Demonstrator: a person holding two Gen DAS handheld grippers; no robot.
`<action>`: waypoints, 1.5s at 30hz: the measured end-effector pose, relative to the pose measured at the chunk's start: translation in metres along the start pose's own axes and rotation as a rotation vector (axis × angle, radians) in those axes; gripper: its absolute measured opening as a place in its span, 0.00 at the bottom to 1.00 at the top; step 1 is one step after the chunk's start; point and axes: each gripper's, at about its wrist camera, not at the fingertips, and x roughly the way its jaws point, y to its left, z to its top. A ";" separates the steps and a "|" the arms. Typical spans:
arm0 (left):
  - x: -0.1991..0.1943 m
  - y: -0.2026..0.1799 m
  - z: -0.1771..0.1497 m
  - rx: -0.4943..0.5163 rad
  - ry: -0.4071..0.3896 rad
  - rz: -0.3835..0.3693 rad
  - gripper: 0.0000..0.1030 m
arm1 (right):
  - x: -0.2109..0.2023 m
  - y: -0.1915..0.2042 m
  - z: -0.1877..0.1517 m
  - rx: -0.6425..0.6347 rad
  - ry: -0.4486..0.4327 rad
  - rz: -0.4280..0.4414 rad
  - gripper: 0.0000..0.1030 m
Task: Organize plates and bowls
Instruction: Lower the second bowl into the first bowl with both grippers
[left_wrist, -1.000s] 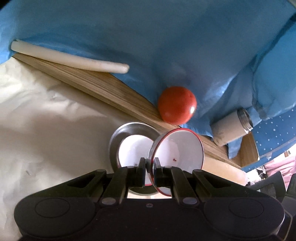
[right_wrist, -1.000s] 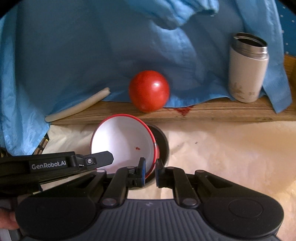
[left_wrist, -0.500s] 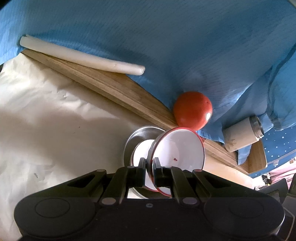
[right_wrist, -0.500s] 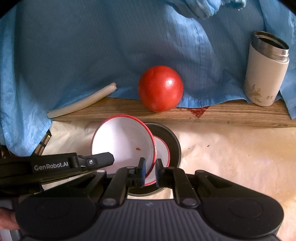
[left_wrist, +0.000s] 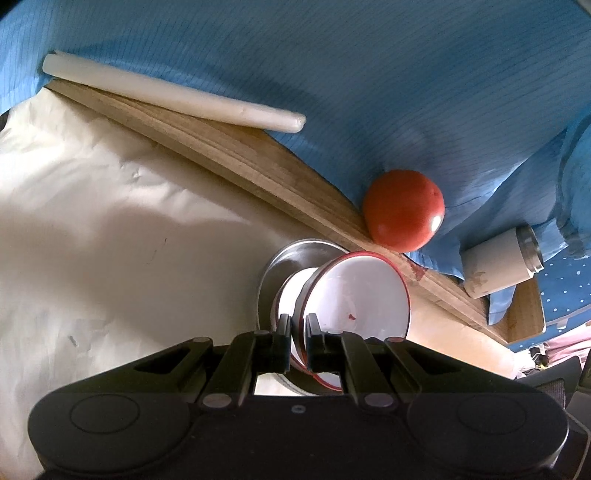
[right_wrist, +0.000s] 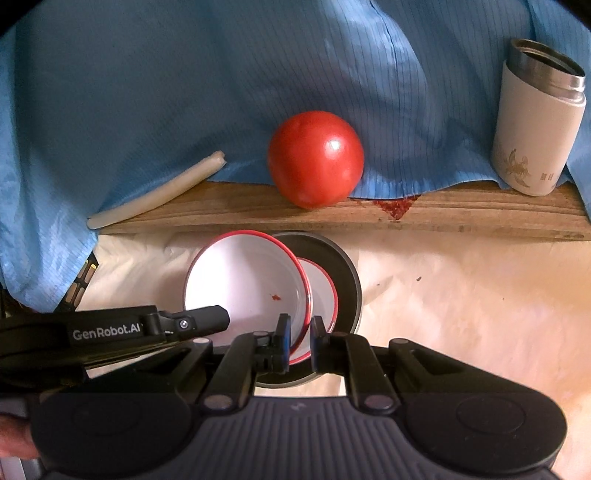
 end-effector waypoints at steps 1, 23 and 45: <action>0.001 0.000 0.000 0.000 0.002 0.001 0.07 | 0.001 0.000 0.000 0.001 0.002 0.000 0.11; 0.009 -0.002 -0.001 -0.002 0.029 0.020 0.07 | 0.005 -0.002 0.004 0.031 0.029 -0.006 0.12; 0.013 -0.003 0.001 0.005 0.045 0.039 0.11 | 0.004 -0.004 0.006 0.048 0.029 0.008 0.15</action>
